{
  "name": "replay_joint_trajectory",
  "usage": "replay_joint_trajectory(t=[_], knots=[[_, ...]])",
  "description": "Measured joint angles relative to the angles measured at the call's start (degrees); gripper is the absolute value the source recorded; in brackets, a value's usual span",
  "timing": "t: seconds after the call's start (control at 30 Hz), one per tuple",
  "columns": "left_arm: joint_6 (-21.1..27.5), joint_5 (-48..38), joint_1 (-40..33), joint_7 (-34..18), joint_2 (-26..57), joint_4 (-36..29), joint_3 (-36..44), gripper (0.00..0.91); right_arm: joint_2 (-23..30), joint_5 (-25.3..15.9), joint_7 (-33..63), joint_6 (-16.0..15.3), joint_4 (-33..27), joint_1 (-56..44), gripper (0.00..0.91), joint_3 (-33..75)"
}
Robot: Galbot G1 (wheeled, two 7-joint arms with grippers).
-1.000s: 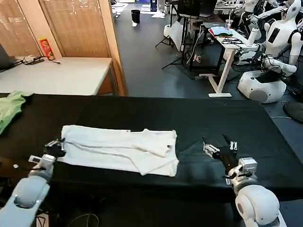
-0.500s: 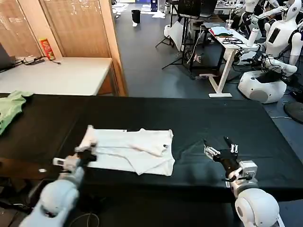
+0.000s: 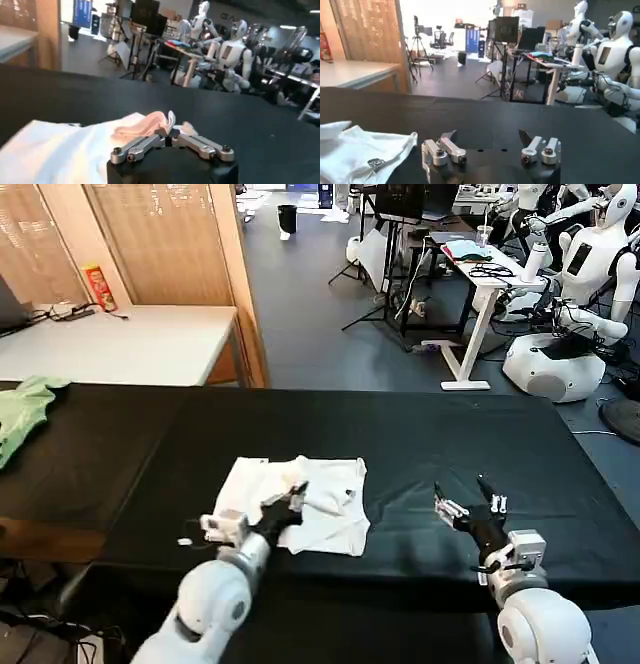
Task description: Fold and organize the clothes.
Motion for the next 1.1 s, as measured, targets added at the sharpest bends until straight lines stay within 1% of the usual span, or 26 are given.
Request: replay_joint_trajectory(t=[0.13,0.3,0.33,0.37,0.6,0.8,0.97,1.1], knots=[[-0.46,0.61,-0.71,0.12,-2.29,0.94,1.9,0.0,0.42,-0.63,-0.01,0.02,-0.18,-0.01,0.878,-0.53],[-1.61,4.17,-0.99,0.78,-3.83,2.79,3.2,0.0,0.52,-0.85,-0.02,0.01,0.09,0.08,0.878,-0.92],[-1.95,4.7,-0.91,1.1,-3.93,3.16,3.3,0.478,0.52,-0.88,-0.02,0.01,0.09,0.09,0.878,-0.98],[-2.34,5.28,-0.84,1.3,-4.08,3.49,3.46,0.878,0.53,-0.92,-0.03,0.01,0.06,0.11,0.878,-1.06],[-3.63,5.31,-1.06,1.7,-6.04,5.49,4.76,0.878,1.34,-2.32,-0.35,0.07,-0.44,0.3,0.878,-2.48],[-3.68,2.13,-0.62,1.48,-10.14,7.61,6.7,0.878,1.02,-2.37,-1.77,0.69,-1.2,1.16,0.878,-4.6],[-4.55,7.28,-1.36,2.59,-10.82,5.87,7.07,0.878,-0.17,-1.0,-2.84,0.74,-2.02,2.46,0.878,-6.24],[-6.71,10.62,-2.31,3.83,-7.14,3.13,5.03,0.878,-1.39,-1.07,-3.52,0.32,-3.17,4.33,0.878,-8.47]])
